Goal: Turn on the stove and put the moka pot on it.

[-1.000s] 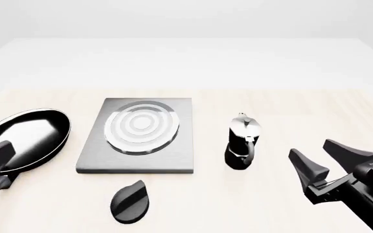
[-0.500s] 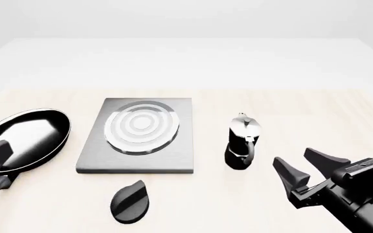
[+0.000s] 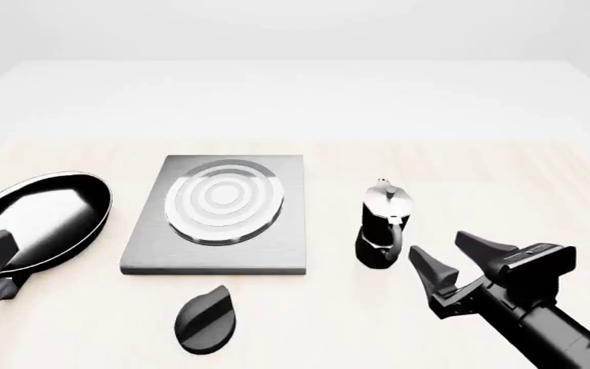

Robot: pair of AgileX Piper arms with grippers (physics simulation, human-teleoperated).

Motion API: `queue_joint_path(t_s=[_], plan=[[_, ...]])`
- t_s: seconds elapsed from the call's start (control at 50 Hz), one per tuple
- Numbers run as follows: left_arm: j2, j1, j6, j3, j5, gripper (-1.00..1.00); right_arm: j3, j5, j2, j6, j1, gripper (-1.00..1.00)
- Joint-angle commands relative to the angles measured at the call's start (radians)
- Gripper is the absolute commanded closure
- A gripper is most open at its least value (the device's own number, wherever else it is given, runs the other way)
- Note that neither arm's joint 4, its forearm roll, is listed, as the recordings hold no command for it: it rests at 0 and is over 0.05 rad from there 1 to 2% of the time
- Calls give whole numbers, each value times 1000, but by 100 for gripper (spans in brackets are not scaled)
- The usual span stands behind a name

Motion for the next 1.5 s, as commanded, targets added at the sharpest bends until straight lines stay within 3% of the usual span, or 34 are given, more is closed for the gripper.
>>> queue_joint_path(t_s=[0.02,0.84,1.5], plan=[[-13,-1,2,-2,14,-100,11,-127,123,-15,9,-100],[-22,-19,-22,-4,27,-100,10,-351,392,-23,56,-100],[-29,-20,-26,4,30,-100,-29,-444,529,-39,60,-100]])
